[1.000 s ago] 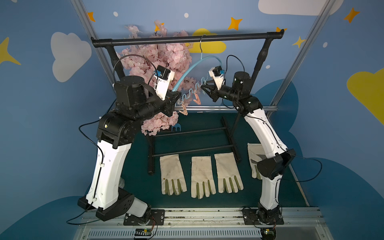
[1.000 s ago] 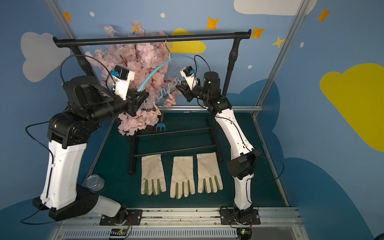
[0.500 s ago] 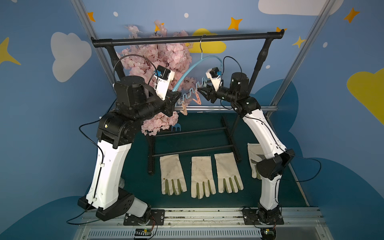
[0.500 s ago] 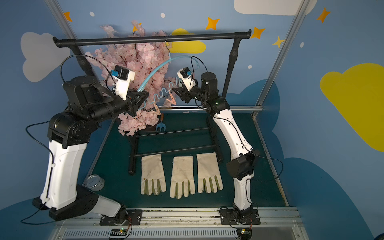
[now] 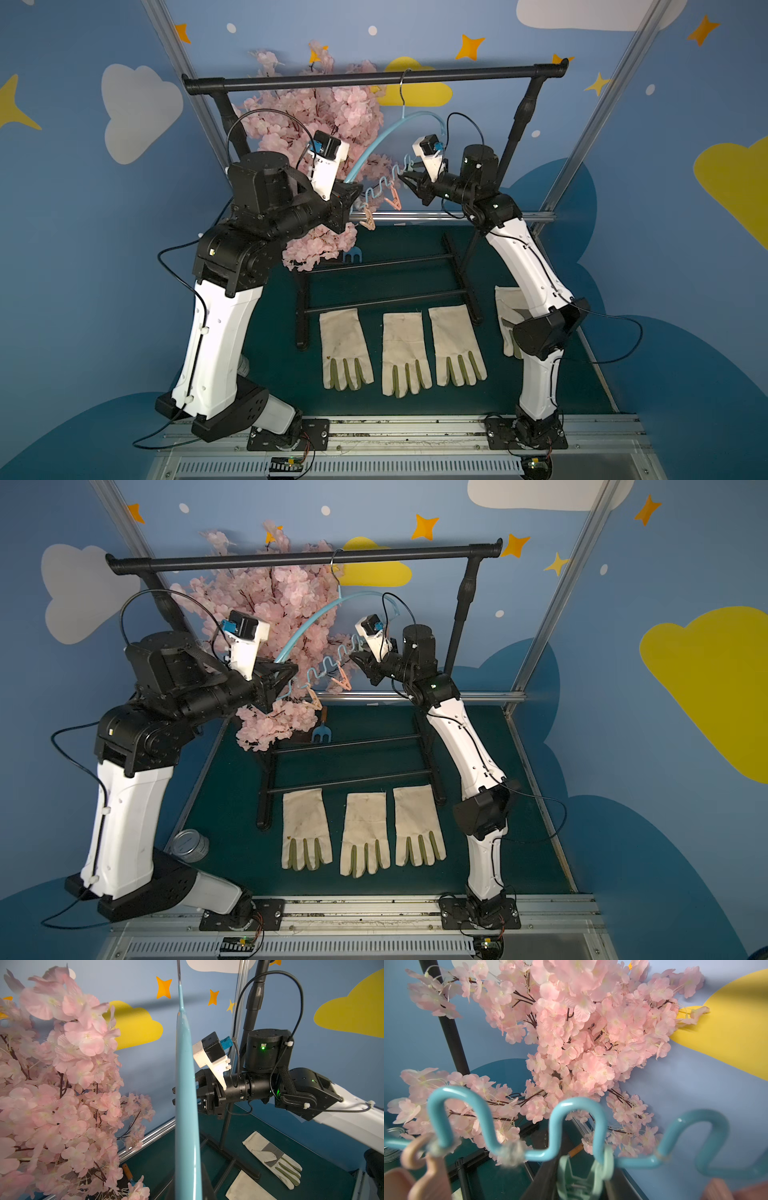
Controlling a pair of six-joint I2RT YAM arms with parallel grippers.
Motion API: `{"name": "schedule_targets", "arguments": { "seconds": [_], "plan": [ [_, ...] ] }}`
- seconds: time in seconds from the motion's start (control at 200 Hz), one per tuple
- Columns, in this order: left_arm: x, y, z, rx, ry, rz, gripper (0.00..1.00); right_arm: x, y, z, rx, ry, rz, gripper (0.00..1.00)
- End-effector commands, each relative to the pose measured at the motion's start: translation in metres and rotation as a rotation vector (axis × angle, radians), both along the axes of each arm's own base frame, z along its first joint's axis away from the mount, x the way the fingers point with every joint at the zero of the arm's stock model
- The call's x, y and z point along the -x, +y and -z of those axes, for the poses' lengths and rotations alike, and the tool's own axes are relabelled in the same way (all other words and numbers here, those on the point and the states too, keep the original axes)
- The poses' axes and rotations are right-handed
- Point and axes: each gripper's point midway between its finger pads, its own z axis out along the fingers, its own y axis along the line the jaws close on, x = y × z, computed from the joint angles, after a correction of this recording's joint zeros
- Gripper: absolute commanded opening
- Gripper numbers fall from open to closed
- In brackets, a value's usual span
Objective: Clip the gloves onto a hanger to dry
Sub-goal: Open the clamp at the hanger, then pick up the glove from the center of the board.
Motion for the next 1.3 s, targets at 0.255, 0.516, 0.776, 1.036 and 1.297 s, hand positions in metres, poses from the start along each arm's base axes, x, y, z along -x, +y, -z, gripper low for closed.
{"name": "schedule_targets", "arguments": {
  "seconds": [0.255, 0.516, 0.776, 1.036, 1.297],
  "plan": [
    [0.015, 0.003, 0.005, 0.009, -0.037, 0.011, 0.69, 0.001, -0.005, -0.01, -0.033, 0.0, 0.0, 0.26],
    [0.037, 0.038, 0.026, 0.121, -0.012, -0.136, 0.7, -0.004, -0.007, -0.006, -0.04, 0.015, 0.005, 0.26],
    [0.065, 0.073, 0.148, 0.196, 0.311, -0.331, 0.63, -0.006, -0.007, -0.007, -0.055, 0.02, 0.0, 0.26],
    [0.059, 0.089, 0.299, 0.162, 0.662, -0.566, 0.47, -0.007, -0.005, -0.007, -0.066, 0.022, -0.008, 0.26],
    [0.046, 0.113, 0.41, -0.014, 0.873, -0.806, 0.42, -0.006, -0.005, -0.01, -0.071, 0.017, -0.01, 0.27]
  ]
}}
